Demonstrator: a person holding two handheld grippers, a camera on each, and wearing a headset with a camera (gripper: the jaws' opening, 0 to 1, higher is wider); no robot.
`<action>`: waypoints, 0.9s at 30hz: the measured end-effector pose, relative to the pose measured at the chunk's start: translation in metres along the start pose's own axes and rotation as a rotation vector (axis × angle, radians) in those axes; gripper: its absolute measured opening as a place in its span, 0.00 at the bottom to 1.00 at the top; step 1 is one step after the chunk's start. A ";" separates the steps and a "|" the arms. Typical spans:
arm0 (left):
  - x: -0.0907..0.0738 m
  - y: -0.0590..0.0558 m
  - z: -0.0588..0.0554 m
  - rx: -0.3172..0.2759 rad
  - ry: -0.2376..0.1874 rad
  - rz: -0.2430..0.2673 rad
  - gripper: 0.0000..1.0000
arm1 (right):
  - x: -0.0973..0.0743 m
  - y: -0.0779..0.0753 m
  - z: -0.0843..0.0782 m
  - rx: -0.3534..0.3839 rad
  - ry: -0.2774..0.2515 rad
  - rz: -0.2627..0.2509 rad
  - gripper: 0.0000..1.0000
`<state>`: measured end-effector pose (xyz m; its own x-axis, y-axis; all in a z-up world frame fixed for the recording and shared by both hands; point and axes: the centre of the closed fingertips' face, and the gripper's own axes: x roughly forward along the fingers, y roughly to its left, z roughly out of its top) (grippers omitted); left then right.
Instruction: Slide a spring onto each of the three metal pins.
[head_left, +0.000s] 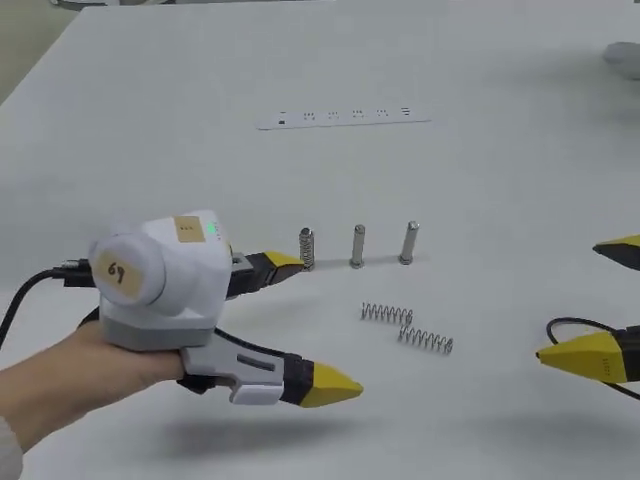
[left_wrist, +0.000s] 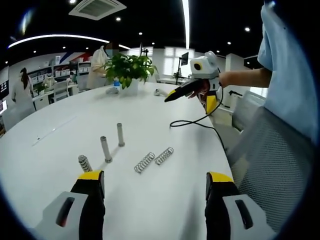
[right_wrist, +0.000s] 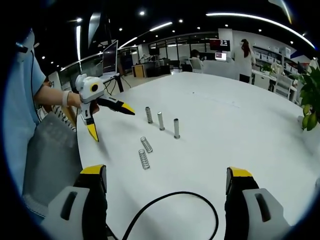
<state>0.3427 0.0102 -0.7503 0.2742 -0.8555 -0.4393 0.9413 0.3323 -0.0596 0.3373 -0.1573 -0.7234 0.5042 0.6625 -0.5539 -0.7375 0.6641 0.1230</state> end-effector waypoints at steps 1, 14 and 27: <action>0.001 0.000 0.000 0.001 0.001 -0.002 0.79 | 0.000 0.000 -0.001 0.001 0.000 -0.001 0.98; 0.021 0.008 0.000 0.013 -0.002 -0.034 0.72 | 0.004 0.004 -0.006 0.010 0.014 0.015 0.97; 0.037 0.013 -0.006 0.045 0.012 -0.055 0.56 | 0.005 0.003 -0.012 0.023 0.021 0.018 0.96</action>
<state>0.3636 -0.0146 -0.7725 0.2194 -0.8670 -0.4475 0.9629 0.2663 -0.0438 0.3322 -0.1560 -0.7356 0.4807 0.6673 -0.5688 -0.7358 0.6599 0.1523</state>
